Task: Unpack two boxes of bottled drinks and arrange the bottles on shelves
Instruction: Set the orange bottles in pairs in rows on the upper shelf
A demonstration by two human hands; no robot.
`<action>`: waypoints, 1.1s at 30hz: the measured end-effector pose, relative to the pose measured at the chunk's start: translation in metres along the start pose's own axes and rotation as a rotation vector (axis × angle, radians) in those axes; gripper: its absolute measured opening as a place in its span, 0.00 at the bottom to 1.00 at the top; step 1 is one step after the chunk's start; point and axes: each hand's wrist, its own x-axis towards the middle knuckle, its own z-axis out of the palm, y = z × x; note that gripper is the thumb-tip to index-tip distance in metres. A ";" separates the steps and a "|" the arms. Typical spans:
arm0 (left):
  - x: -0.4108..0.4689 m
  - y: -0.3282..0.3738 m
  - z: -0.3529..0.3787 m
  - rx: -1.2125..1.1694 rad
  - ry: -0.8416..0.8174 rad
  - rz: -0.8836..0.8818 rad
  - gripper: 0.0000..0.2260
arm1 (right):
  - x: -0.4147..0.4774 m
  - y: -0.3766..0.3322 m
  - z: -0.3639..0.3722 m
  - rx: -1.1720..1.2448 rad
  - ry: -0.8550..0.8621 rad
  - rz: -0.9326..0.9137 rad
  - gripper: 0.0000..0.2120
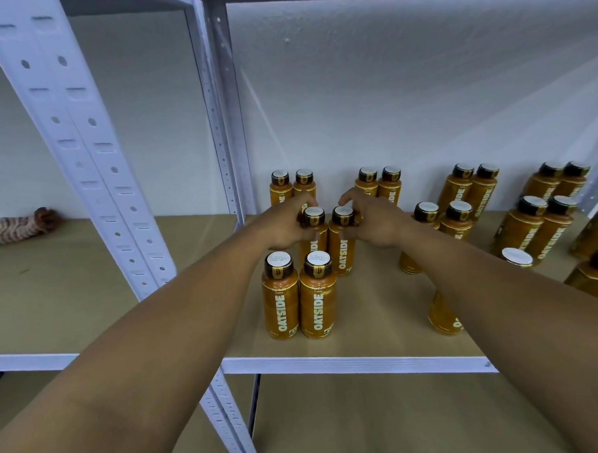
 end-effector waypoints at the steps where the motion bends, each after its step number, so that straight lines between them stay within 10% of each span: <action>1: 0.000 0.000 0.000 -0.006 0.002 -0.001 0.23 | 0.000 0.000 0.001 0.003 0.003 -0.003 0.30; 33: -0.028 -0.022 -0.002 -0.112 0.141 -0.154 0.27 | 0.012 -0.034 0.031 0.108 0.068 -0.071 0.30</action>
